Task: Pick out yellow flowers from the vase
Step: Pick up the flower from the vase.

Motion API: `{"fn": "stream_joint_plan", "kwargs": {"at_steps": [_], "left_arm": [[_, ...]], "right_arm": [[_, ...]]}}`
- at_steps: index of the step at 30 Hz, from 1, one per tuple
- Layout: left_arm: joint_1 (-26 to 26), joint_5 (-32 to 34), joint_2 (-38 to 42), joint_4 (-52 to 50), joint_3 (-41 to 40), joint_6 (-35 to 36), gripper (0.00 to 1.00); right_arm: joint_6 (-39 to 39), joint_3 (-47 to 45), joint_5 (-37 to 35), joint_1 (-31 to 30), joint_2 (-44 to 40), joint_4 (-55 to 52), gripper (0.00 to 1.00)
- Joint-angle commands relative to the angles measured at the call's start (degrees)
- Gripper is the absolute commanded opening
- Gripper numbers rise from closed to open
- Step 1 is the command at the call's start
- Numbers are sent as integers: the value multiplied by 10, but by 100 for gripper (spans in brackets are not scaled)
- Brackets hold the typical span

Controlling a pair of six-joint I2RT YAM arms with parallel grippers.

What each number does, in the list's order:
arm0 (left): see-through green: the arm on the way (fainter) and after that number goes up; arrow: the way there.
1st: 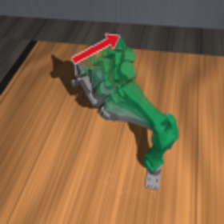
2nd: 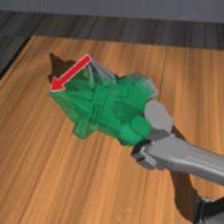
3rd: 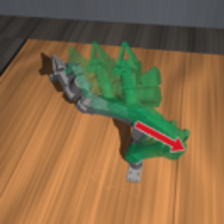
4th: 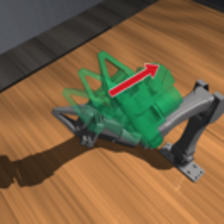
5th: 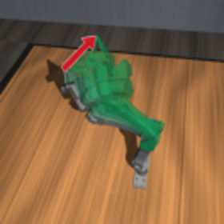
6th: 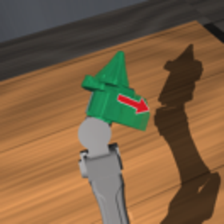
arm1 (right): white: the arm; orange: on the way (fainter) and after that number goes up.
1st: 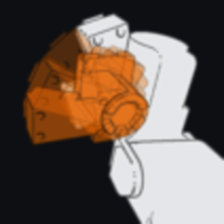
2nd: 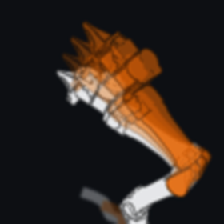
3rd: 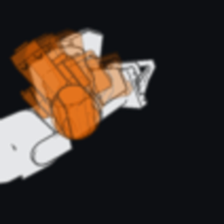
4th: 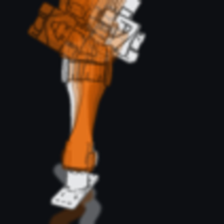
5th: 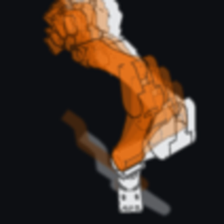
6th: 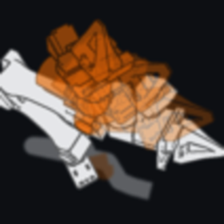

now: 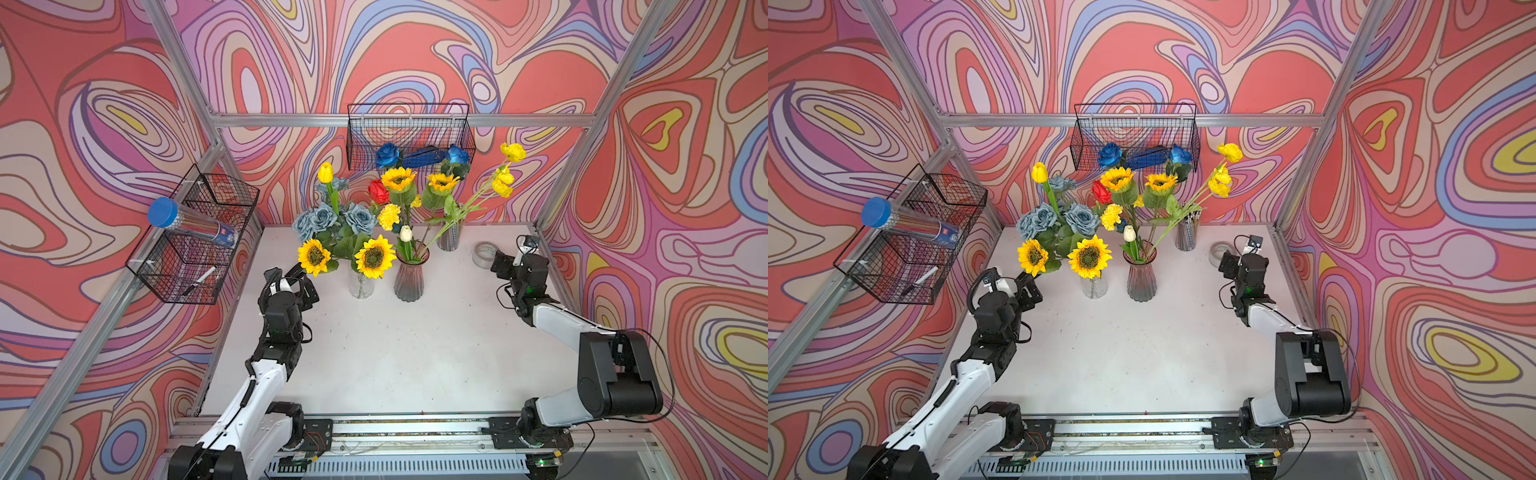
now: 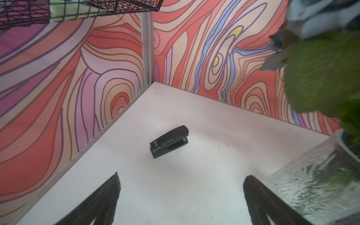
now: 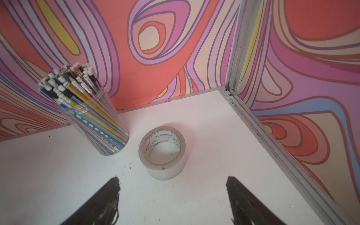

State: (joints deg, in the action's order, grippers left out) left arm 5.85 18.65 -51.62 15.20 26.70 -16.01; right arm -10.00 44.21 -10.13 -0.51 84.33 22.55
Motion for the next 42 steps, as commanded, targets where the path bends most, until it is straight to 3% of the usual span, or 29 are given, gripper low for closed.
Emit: {"fn": "stream_joint_plan", "kwargs": {"at_steps": [1, 8, 16, 24, 26, 35, 42], "left_arm": [[17, 13, 11, -151, 53, -61, 100], [36, 22, 59, -286, 96, -137, 100], [37, 48, 100, -405, 142, -166, 100], [38, -20, 55, -401, 167, -155, 100], [40, -49, 50, -380, 164, -141, 100], [54, -165, 38, -329, 146, -112, 100], [68, -161, 61, -342, 152, -109, 100]], "right_arm": [[-41, 18, -5, -28, -27, -101, 89], [-15, 22, -7, -119, -95, -153, 89], [-17, -4, 57, -144, -160, -188, 89], [-16, -8, 107, -154, -169, -191, 91], [-10, -18, 139, -154, -174, -176, 98], [-29, -59, 280, -155, -176, -50, 98], [-94, -93, 331, -155, -158, 141, 98]]}}
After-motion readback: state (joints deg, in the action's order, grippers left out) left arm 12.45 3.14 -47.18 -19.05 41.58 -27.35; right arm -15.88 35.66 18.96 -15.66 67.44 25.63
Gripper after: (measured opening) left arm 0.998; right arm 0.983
